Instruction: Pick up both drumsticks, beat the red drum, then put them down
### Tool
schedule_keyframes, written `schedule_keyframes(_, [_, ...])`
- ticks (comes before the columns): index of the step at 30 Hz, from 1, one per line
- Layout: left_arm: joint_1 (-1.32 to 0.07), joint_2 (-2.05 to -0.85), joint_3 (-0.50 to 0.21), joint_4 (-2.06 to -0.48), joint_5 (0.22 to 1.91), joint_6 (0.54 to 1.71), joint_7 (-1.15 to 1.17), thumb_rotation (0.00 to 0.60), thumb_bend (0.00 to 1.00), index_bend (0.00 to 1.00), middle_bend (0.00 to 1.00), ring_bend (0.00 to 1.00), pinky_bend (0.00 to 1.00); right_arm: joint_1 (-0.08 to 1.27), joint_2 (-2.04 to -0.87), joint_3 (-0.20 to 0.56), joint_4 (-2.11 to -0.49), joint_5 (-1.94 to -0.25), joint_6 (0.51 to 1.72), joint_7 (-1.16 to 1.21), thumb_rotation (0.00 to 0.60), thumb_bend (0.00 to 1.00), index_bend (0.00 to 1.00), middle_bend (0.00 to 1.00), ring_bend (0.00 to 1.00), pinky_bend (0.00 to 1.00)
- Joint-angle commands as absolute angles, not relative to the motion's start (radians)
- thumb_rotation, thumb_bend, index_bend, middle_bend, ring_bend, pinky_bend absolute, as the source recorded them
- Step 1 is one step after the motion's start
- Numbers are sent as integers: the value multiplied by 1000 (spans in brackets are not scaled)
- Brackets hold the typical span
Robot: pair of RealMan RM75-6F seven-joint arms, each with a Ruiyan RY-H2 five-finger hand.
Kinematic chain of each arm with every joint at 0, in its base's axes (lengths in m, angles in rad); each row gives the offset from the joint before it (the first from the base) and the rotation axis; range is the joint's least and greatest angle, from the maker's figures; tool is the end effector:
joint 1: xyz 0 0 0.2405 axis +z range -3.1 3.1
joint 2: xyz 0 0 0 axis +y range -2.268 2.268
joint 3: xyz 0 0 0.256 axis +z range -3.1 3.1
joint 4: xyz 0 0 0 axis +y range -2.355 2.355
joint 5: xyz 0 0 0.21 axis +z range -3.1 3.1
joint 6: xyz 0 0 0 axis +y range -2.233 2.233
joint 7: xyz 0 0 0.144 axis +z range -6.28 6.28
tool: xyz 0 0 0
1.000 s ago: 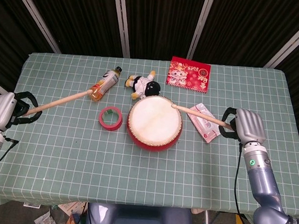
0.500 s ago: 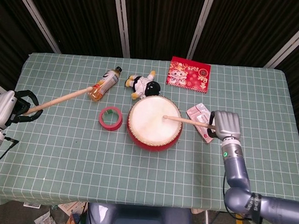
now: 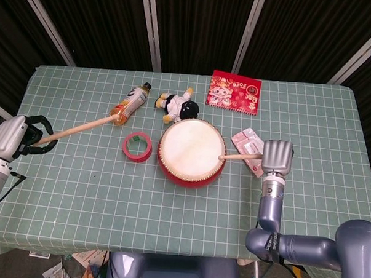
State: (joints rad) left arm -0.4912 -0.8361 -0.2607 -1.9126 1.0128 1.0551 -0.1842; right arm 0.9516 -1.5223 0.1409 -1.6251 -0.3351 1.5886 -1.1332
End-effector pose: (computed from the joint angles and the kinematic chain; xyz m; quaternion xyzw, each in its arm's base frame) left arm -0.2112 0.3133 0.2054 -0.5415 -0.5177 -0.4551 0.4812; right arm -0.1637 -0.3623 0.0535 0.6244 -0.2842 0.1053 0.7199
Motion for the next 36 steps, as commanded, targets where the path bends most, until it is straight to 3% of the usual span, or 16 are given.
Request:
schedule_keyframes(1, [-492,-846,-258,-1920,1016,1068,-160,600,620,791,1000,1000,1000,858,-1306,211,-1887,-425,1636,-925,600,858,1000,1000,1000,1000])
schedule_keyframes(5, [-521,-870,-276,-1953,993,1076,-106,600,620,791,1000,1000,1000,716,-1127,239,-2106,-469,1554,-683,600,857,1000,1000,1000,1000])
schedule_keyframes(13, [-603,-942,-300,-1958,941,1085,37,600,620,791,1000,1000,1000,603,-989,239,-2204,-552,1413,-469,600,858,1000,1000,1000,1000])
schedule_keyframes(19, [-747,-1060,-355,-1931,871,1110,235,600,620,791,1000,1000,1000,513,-950,180,-2215,-705,1371,-359,600,857,1000,1000,1000,1000])
schedule_keyframes(28, [-911,-1179,-375,-1872,710,1100,457,600,619,791,1000,1000,1000,486,-930,176,-2194,-750,1332,-310,600,857,1000,1000,1000,1000])
schedule_keyframes(34, [-1023,-1309,-339,-1759,599,1096,612,600,620,791,1000,1000,1000,478,-918,188,-2177,-748,1306,-282,600,858,1000,1000,1000,1000])
schedule_keyframes(36, [-1061,-1365,-278,-1691,527,1074,713,600,620,791,1000,1000,1000,475,-913,192,-2168,-744,1297,-272,600,858,1000,1000,1000,1000])
